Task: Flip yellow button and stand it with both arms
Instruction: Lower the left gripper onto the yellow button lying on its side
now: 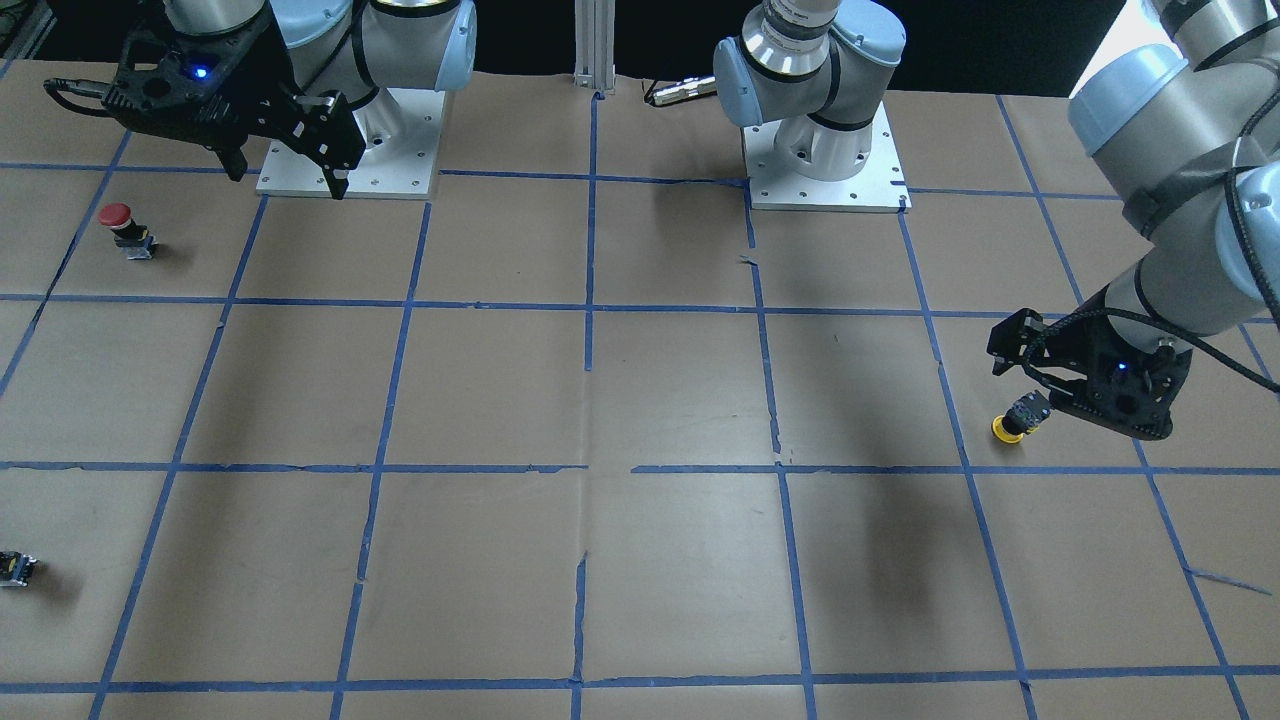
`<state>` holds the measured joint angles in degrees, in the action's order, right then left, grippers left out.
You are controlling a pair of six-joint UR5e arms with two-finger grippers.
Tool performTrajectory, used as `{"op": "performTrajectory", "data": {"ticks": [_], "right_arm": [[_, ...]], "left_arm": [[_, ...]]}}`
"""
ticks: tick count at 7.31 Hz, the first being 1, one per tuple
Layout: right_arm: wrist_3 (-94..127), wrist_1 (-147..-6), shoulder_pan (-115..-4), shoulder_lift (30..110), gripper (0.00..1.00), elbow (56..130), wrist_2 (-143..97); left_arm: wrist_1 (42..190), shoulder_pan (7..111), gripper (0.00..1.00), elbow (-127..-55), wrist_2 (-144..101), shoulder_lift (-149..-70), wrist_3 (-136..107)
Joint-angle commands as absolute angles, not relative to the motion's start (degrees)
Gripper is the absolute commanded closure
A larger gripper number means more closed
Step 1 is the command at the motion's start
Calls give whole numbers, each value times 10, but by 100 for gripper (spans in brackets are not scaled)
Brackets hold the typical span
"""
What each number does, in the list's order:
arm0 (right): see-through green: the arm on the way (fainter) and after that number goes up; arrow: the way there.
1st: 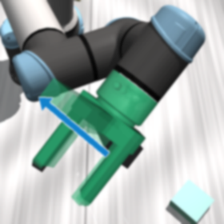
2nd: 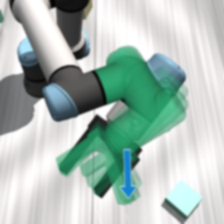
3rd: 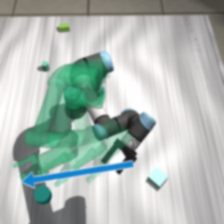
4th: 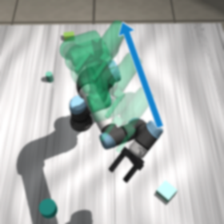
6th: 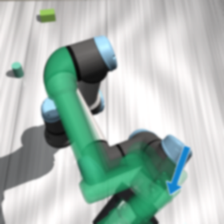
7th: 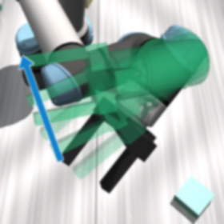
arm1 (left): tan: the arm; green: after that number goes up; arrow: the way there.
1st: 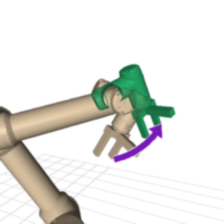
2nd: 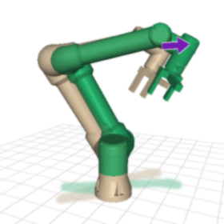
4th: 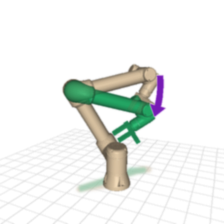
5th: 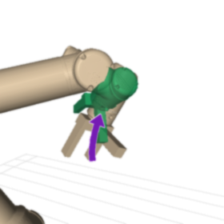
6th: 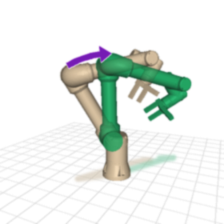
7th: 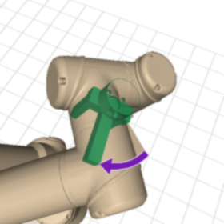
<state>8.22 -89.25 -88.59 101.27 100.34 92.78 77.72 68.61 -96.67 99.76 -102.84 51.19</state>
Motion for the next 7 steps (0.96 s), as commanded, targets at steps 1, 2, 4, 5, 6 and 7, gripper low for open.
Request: {"op": "performTrajectory", "data": {"ticks": [1, 2, 4, 5, 6, 7], "right_arm": [[88, -895, -886, 1012, 0, 1004, 923], [84, -896, -886, 1012, 0, 1003, 923], [83, -896, -886, 1012, 0, 1003, 922], [79, -892, -886, 1018, 0, 1001, 923], [80, -890, -888, 1018, 0, 997, 918], [87, -891, -888, 1006, 0, 1006, 917]], "left_arm": [[665, 618, 4, -1027, 988, -1037, 695], [632, 594, 4, -1049, 944, -1047, 754], [553, 585, 4, -1115, 937, -1040, 836], [549, 584, 4, -1123, 933, -1045, 838], [543, 575, 4, -1123, 924, -1049, 855], [543, 563, 4, -1134, 921, -1049, 864]]}}
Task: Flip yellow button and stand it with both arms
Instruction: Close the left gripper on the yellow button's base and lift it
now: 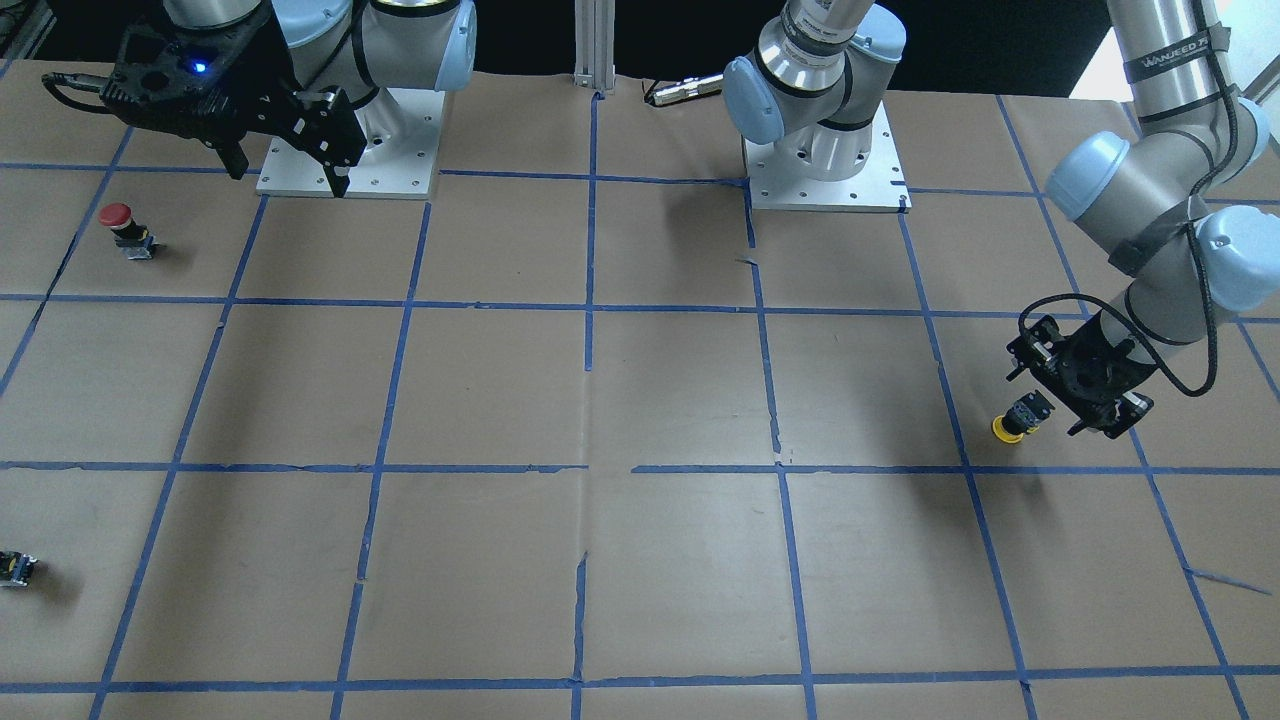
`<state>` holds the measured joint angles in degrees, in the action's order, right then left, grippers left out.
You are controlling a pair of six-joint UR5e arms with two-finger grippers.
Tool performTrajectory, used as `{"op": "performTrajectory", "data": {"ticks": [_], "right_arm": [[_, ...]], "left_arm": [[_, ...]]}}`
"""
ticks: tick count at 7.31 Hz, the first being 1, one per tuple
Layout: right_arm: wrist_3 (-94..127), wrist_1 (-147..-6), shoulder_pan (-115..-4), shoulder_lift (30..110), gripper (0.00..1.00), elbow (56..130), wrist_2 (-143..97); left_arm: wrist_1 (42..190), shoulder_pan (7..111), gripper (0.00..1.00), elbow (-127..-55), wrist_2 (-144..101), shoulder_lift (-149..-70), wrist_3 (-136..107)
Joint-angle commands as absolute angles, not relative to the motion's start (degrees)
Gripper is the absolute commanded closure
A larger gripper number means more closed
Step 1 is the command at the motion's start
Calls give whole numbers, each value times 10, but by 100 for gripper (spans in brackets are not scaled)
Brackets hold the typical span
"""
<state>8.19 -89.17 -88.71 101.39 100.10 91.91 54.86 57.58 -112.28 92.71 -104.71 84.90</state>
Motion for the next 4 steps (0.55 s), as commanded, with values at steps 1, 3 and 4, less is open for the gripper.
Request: {"op": "performTrajectory", "data": {"ticks": [1, 3, 4], "right_arm": [[80, -891, -890, 1014, 0, 1004, 899], [80, -883, -890, 1032, 0, 1009, 880], [80, -883, -890, 1038, 0, 1009, 880]], "left_arm": [[539, 563, 4, -1144, 917, -1048, 865], [507, 562, 20, -1147, 914, -1052, 865], [507, 563, 22, -1148, 912, -1054, 866]]}}
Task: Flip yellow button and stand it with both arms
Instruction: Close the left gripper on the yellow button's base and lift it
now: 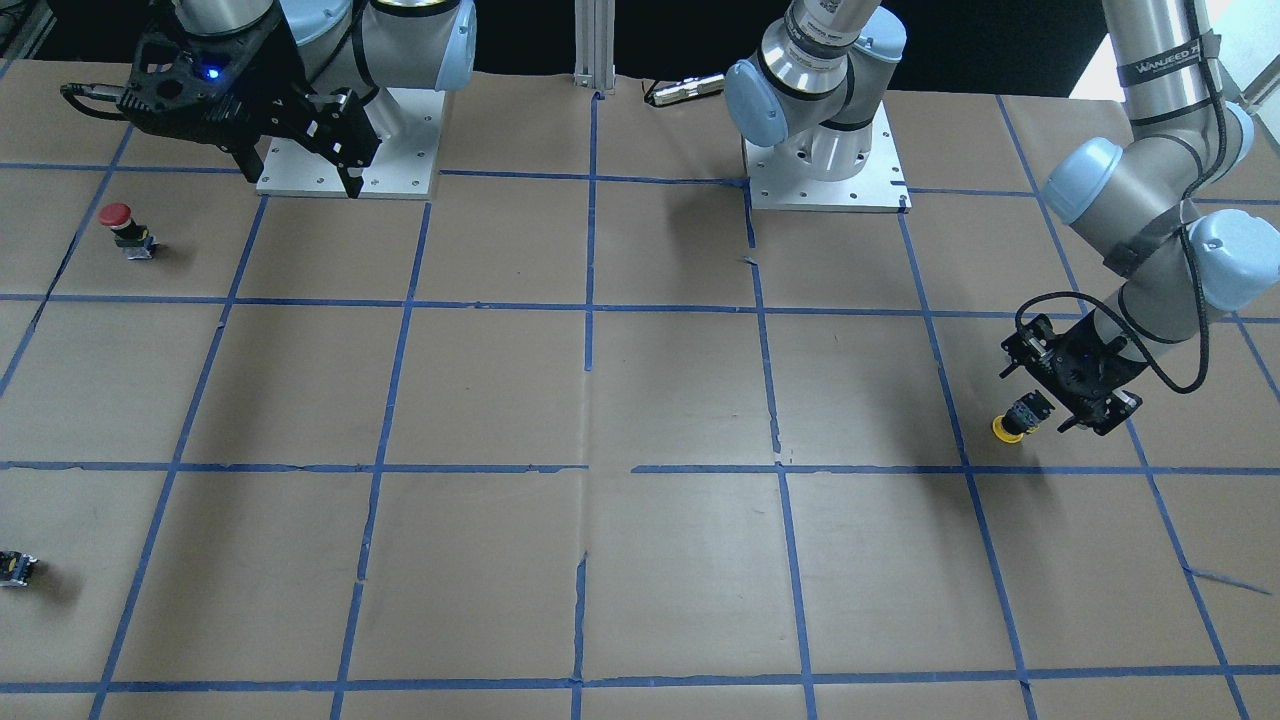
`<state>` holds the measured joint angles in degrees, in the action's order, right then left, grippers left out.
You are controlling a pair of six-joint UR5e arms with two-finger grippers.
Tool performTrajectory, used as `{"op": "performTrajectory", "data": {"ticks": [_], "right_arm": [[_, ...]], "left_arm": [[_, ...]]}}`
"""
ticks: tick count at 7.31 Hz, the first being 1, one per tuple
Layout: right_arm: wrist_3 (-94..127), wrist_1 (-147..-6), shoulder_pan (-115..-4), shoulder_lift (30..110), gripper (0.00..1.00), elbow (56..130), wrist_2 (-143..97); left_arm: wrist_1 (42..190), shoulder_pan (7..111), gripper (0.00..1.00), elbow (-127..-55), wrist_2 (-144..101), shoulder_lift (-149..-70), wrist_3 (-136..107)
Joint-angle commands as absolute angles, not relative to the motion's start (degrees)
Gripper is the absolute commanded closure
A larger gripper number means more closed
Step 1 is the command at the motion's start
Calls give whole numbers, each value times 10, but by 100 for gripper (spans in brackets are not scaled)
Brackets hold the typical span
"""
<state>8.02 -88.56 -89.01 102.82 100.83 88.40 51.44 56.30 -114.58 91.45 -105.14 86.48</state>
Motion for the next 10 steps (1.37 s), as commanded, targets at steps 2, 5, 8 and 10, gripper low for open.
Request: {"op": "performTrajectory", "data": {"ticks": [2, 5, 8, 10], "right_arm": [[80, -886, -890, 1040, 0, 1008, 878], [80, -888, -888, 1047, 0, 1010, 882], [89, -891, -888, 1046, 0, 1012, 879], [193, -895, -886, 1042, 0, 1010, 813]], "left_arm": [[505, 563, 78, -1145, 912, -1055, 875], [510, 563, 86, -1138, 877, -1053, 889], [652, 576, 87, -1109, 715, -1017, 807], [809, 602, 87, -1080, 611, -998, 659]]}}
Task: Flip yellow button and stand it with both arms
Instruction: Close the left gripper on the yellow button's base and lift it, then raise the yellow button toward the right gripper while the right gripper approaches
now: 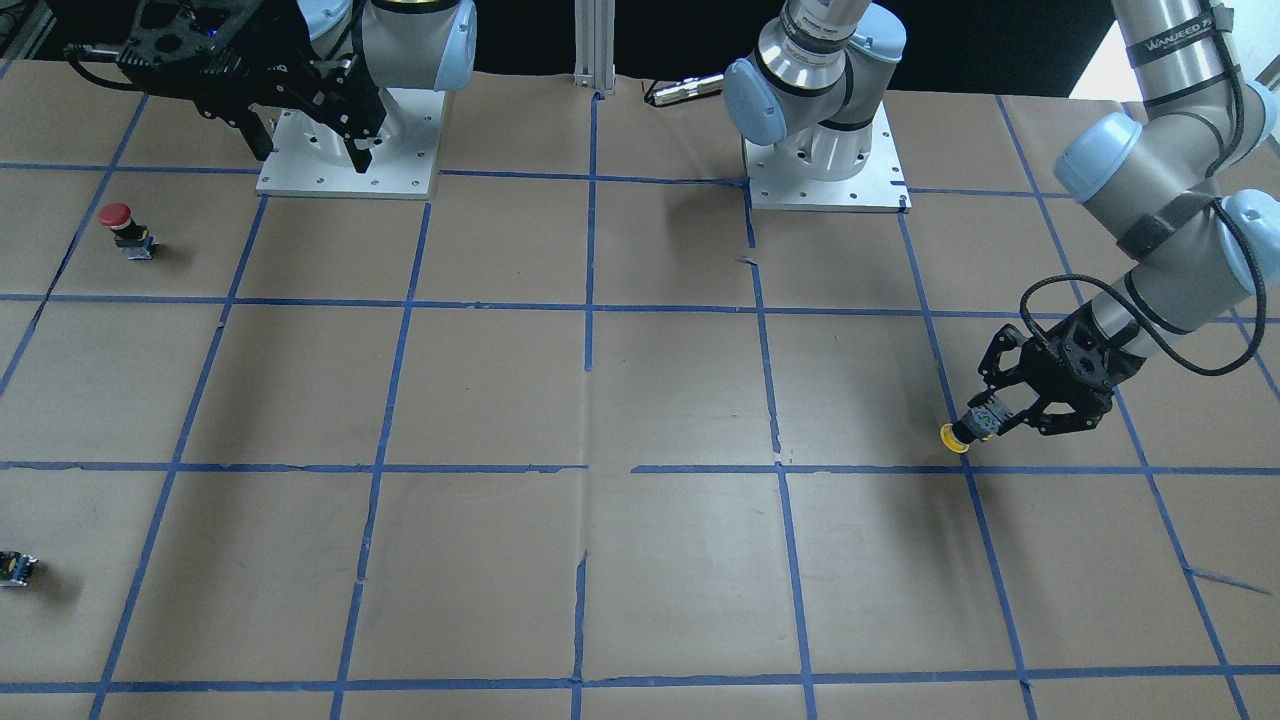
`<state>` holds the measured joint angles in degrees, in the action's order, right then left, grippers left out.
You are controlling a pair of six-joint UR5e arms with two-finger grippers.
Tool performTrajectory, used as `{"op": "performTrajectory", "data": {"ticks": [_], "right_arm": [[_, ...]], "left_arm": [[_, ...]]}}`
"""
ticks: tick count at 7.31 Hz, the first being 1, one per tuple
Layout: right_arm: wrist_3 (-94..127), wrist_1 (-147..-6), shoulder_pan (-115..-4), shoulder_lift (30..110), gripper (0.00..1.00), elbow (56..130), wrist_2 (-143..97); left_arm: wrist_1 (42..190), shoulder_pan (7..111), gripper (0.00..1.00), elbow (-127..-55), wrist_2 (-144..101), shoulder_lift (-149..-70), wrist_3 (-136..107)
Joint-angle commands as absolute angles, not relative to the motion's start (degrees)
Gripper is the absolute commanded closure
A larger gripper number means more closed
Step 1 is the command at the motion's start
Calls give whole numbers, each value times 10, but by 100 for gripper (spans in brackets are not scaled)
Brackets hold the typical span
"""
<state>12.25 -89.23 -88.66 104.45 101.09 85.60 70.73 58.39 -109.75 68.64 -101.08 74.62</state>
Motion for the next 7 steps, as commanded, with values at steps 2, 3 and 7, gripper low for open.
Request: {"op": "performTrajectory", "data": {"ticks": [2, 3, 7], "right_arm": [[336, -897, -878, 1019, 0, 998, 718], [395, -897, -866, 1012, 0, 988, 671], [458, -925, -837, 990, 0, 990, 542]], "left_arm": [[884, 655, 87, -1070, 472, -989, 498], [929, 692, 87, -1066, 385, -970, 451], [943, 811, 87, -1069, 105, -907, 204]]}}
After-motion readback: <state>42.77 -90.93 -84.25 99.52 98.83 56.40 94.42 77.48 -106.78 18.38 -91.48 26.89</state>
